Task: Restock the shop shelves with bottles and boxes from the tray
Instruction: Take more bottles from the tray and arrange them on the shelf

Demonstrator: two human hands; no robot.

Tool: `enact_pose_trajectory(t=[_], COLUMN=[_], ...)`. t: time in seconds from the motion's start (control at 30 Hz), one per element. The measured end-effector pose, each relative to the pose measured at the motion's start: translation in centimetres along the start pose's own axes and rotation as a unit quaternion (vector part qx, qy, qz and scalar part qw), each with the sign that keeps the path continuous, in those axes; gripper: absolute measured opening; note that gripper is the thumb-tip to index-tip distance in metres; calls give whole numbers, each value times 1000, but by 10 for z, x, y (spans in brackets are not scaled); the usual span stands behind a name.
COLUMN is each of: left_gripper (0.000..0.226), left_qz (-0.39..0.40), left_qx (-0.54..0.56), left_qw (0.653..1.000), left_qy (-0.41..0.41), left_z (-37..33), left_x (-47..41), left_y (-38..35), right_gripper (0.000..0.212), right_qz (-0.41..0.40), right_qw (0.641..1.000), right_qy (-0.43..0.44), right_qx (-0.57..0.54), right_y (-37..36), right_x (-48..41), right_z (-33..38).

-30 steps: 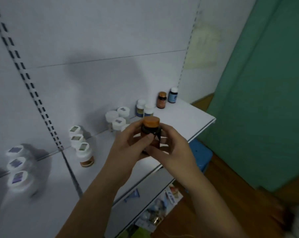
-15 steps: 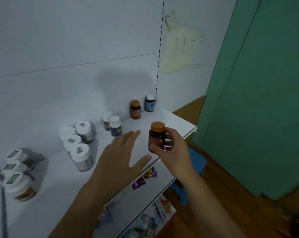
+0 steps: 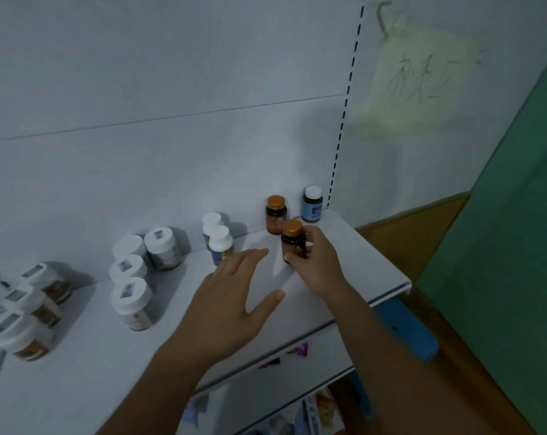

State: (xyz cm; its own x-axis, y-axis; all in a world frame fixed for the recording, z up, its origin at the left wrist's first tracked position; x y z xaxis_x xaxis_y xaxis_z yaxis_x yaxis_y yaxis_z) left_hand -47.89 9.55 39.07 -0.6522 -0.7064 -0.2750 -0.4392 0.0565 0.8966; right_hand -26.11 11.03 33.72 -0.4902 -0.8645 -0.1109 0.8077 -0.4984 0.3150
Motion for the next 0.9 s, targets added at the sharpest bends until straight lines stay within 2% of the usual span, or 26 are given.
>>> enact_pose_trajectory(t=[0.1, 0.23, 0.4, 0.57, 0.67, 0.8, 0.9], left_gripper=[66, 64, 61, 63, 64, 63, 60], left_qz=[-20, -30, -23, -27, -29, -28, -46], left_qx=[38, 91, 54, 30, 11, -7, -21], left_qw=[999, 995, 998, 997, 997, 993, 987], left_qy=[20, 36, 37, 58, 78, 118, 152], left_z=[7, 17, 22, 26, 23, 17, 11], left_x=[-15, -26, -37, -51, -54, -45, -25], left_y=[-10, -27, -34, -33, -27, -16, -1], right_gripper=[58, 46, 60, 56, 56, 84, 70], right_qz=[-2, -11, -27, -24, -2, 21, 34], right_qw=[1000, 998, 986, 979, 985, 999, 999], right_qy=[3, 16, -24, -11, 4, -29, 12], right_qx=[13, 54, 160, 203, 174, 28, -32], right_y=[-5, -8, -12, -14, -17, -4, 10], right_x=[-26, -38, -44, -46, -48, -43, -18], right_z=[-9, -15, -26, -25, -30, -32, -19])
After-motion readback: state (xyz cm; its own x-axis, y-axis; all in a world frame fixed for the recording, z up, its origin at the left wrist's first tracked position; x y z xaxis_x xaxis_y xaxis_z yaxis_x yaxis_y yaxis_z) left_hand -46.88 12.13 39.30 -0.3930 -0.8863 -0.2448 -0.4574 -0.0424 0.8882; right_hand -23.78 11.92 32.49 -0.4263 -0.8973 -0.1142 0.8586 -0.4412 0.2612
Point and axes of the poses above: each hand's wrist, its own x-axis away from the middle knuckle, its own y-axis out of the back of the hand, z = x × y, the point moved 7 cm from there along -x, towards the middle knuckle, and after that the axes turned 8 degrees about -x, right-handed, at the moved point
